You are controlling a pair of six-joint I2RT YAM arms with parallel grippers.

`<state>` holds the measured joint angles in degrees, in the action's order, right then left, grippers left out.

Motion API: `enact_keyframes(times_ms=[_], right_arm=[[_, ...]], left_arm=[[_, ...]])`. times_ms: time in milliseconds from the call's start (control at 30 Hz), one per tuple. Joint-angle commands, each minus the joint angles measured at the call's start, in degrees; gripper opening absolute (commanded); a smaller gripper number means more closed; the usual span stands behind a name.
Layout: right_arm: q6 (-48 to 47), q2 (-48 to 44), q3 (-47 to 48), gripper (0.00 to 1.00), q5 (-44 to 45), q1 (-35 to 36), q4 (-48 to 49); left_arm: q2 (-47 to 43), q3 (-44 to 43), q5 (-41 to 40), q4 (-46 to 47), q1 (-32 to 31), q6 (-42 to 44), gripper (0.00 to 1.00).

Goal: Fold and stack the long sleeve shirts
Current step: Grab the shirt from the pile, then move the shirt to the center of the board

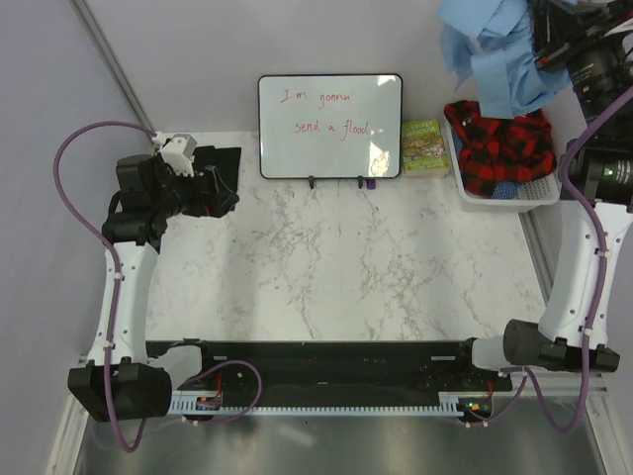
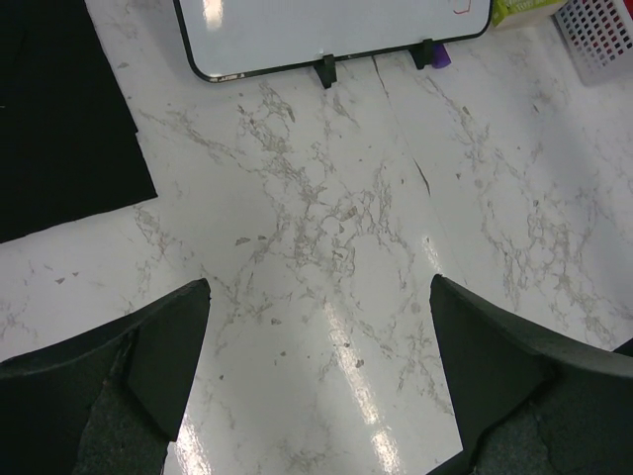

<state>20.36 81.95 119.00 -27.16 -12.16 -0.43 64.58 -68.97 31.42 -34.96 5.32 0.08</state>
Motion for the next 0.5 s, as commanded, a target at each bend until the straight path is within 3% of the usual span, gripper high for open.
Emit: enact_keyframes(times_ms=[0, 200, 333, 433, 467], right_arm=[[0.5, -5.4, -10.5, 0.0, -8.2, 5.3, -3.4], [-3.0, -13.9, -31.8, 0.0, -11.3, 17.8, -6.9], [-7.2, -17.3, -46.5, 0.0, -8.4, 31.0, -9.4], [-13.8, -16.0, -54.6, 0.59, -4.5, 36.9, -16.2], [-15.9, -14.3, -55.4, 0.98, -4.3, 36.9, -20.6]], left_arm=[[-2.7, -1.3, -1.4, 0.4, 0.0, -2.0, 1.0], [-2.0, -0.6, 0.0, -2.0, 0.0, -0.5, 0.99], [-1.4, 0.0, 0.8, -2.2, 0.0, -0.2, 1.0], [-1.6, 1.3, 3.6, -2.3, 0.0, 3.4, 0.99], [-1.6, 2.4, 4.3, -2.3, 0.0, 4.5, 0.99]])
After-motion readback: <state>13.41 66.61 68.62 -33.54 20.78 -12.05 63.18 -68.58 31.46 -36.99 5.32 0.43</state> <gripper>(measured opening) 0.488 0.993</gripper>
